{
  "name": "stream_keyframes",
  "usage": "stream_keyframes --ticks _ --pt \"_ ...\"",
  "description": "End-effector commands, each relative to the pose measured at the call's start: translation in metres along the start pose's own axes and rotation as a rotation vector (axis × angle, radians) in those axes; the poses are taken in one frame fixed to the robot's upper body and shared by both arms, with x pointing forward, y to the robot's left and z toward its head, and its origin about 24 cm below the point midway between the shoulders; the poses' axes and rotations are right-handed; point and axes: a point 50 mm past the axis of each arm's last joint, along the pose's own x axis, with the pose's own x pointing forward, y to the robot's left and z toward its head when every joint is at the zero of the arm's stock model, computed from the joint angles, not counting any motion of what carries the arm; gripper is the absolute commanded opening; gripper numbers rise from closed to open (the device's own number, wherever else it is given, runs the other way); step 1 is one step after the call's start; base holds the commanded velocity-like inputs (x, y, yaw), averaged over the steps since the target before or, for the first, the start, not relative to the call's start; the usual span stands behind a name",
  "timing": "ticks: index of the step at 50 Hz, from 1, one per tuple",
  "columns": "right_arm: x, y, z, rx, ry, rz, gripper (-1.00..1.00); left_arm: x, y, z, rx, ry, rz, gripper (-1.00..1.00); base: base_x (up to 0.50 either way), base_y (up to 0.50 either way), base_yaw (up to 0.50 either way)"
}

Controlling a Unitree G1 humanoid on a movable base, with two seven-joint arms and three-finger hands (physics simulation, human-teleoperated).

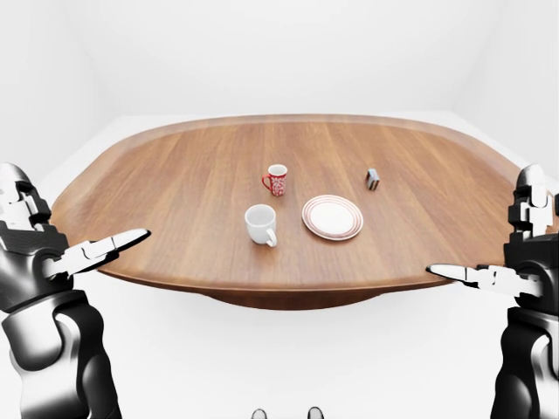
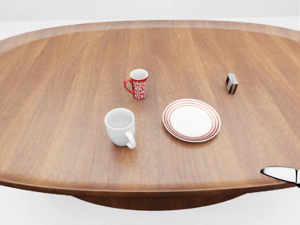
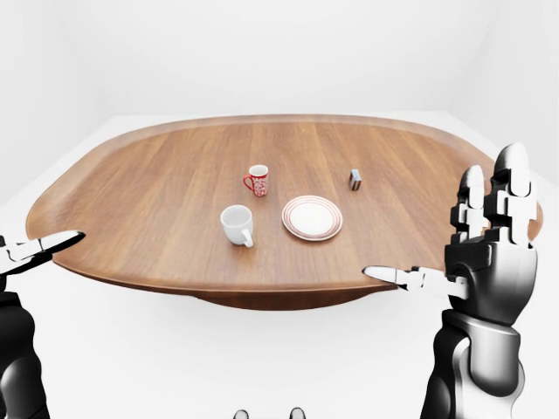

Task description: Put the white mug on the plate.

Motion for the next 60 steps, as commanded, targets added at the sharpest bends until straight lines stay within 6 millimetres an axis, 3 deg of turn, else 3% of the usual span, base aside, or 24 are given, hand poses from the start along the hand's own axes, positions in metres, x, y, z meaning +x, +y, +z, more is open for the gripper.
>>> stream_keyframes --ticks 1,32,60 --pt "-0.0004 0.0004 -0.0024 0.0 0.011 0.006 1.0 -0.0004 -0.0001 -0.0016 0.002 0.007 0.0 1.0 0.33 0.0 0.0" --pt "-0.0001 0.0006 -0.0022 -0.004 0.01 0.007 1.0 -0.0009 -0.0019 -0.0026 0.002 0.011 -0.006 1.0 0.33 0.0 0.0" --pt "-0.0014 0.0012 -0.0095 -0.007 0.044 0.011 1.0 -0.0023 -0.0032 -0.0063 0.005 0.027 -0.009 1.0 0.01 0.24 0.0"
